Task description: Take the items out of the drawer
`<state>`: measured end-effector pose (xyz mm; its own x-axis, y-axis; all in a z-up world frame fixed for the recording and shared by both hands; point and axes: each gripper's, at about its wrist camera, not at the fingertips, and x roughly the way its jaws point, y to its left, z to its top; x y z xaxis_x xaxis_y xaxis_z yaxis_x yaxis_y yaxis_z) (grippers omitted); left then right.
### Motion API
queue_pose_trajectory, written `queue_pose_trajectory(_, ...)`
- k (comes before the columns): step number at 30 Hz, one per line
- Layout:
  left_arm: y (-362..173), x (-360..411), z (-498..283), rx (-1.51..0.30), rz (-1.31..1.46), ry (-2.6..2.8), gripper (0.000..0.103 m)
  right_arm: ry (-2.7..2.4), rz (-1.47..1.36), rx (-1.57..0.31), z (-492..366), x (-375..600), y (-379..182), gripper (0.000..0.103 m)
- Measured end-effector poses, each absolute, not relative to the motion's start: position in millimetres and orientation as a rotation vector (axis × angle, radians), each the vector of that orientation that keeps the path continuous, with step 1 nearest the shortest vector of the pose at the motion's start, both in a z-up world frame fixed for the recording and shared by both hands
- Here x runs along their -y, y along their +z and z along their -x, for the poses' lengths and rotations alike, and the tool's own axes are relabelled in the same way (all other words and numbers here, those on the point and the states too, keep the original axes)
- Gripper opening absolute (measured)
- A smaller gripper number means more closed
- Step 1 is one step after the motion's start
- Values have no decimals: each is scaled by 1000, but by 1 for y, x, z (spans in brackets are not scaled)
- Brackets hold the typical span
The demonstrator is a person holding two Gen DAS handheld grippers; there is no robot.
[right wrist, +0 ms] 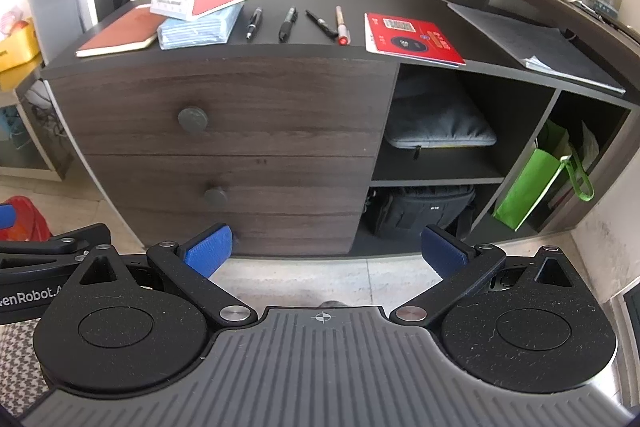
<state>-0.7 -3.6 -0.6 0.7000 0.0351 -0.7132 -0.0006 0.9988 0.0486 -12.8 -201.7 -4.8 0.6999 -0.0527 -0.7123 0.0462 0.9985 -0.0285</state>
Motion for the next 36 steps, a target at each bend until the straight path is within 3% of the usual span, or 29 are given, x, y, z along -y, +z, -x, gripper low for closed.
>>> queue_pose_trajectory(36,-1,5,2,-787,-52,21,102,-51,0,-811,10,200,-5,103)
